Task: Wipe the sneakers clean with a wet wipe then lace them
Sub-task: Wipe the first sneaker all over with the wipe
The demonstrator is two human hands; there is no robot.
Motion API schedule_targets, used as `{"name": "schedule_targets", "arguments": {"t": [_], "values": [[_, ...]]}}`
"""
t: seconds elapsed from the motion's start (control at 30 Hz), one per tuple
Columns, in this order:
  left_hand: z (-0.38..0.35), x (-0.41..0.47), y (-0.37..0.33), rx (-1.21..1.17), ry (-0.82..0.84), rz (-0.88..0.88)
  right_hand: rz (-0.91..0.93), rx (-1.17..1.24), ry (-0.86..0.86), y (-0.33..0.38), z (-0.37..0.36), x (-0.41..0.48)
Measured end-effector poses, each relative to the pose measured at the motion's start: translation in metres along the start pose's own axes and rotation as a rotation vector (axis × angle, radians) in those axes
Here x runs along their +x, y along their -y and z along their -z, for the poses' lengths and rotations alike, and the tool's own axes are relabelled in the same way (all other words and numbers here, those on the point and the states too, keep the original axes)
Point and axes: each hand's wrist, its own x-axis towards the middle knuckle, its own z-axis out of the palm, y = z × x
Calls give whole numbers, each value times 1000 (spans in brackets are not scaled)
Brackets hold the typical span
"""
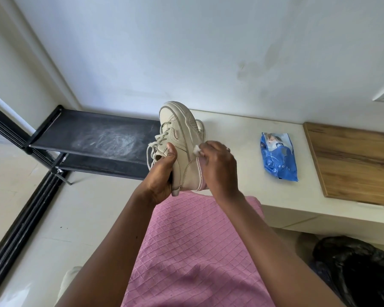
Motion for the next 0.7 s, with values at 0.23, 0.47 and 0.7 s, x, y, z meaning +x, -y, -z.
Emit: {"name": "schedule_targets", "arguments": {"t": [0.23, 0.47, 0.7], "values": [[5, -1, 12, -119, 5, 67, 56, -8, 6, -4, 3, -33], [14, 5, 12, -142, -55, 42, 134, -29, 22, -1, 10, -46], [7, 8, 5, 41, -13, 9, 4, -85, -6, 1, -5, -10]]}}
